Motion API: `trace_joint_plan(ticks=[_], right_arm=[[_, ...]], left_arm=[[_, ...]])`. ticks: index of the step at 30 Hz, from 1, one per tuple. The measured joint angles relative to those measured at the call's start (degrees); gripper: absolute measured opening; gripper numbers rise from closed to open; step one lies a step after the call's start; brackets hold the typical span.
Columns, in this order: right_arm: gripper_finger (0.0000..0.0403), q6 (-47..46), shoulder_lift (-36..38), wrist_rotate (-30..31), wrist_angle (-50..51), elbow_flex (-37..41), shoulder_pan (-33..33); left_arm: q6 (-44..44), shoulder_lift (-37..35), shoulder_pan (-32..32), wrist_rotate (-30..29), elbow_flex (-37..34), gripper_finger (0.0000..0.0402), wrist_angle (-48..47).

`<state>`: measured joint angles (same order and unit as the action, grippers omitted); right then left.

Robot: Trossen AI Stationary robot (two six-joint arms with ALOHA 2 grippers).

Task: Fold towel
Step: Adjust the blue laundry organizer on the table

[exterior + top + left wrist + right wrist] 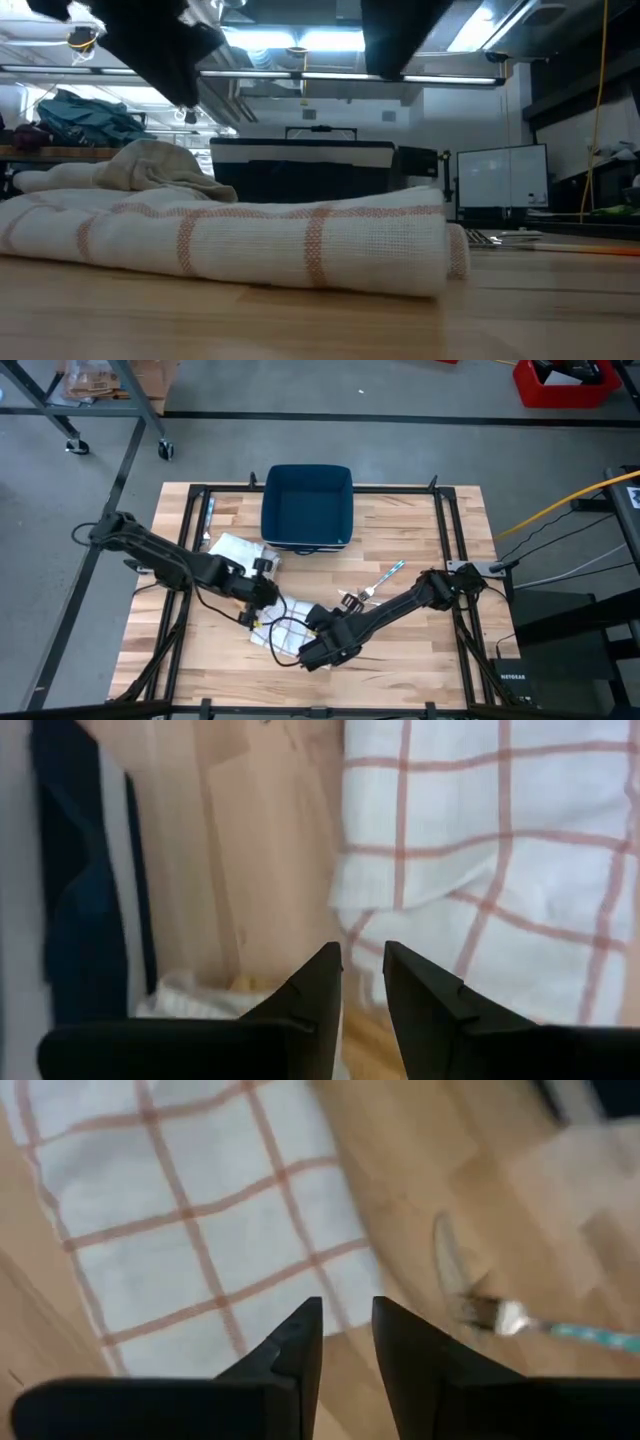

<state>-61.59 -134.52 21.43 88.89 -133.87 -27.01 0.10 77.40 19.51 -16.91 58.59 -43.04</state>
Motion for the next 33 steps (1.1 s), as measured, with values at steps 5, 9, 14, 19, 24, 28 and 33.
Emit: trace_joint_plan(ticks=[5,9,14,19,24,28,33], right_arm=[[0.0094,3.93,3.62,2.01,1.17,-0.06,0.06],[0.0094,12.71,6.70,5.07,1.13,-0.06,0.03],[0.0094,23.64,12.17,11.08,1.13,-0.08,0.26],[0.0094,31.62,19.06,16.67,1.15,-0.06,1.13],[0.0094,33.63,26.03,20.96,1.13,0.05,2.22],[0.0094,33.63,32.03,21.19,1.11,2.89,3.18],[0.0094,33.43,40.47,19.80,1.08,12.91,4.31]], left_arm=[[-2.53,-4.23,0.15,0.04,0.02,0.0072,-4.60],[-4.78,-5.56,0.88,0.20,0.02,0.0072,-5.16],[-6.75,-5.63,2.15,0.24,0.02,0.0072,-6.49],[-12.74,-5.65,3.35,0.24,0.09,0.0072,-8.40],[-25.31,-5.65,5.81,0.25,0.13,0.0072,-9.97],[-35.76,-5.65,8.85,0.26,0.13,0.0072,-9.66],[-47.81,-5.65,13.52,-0.30,0.13,0.0072,-6.06]])
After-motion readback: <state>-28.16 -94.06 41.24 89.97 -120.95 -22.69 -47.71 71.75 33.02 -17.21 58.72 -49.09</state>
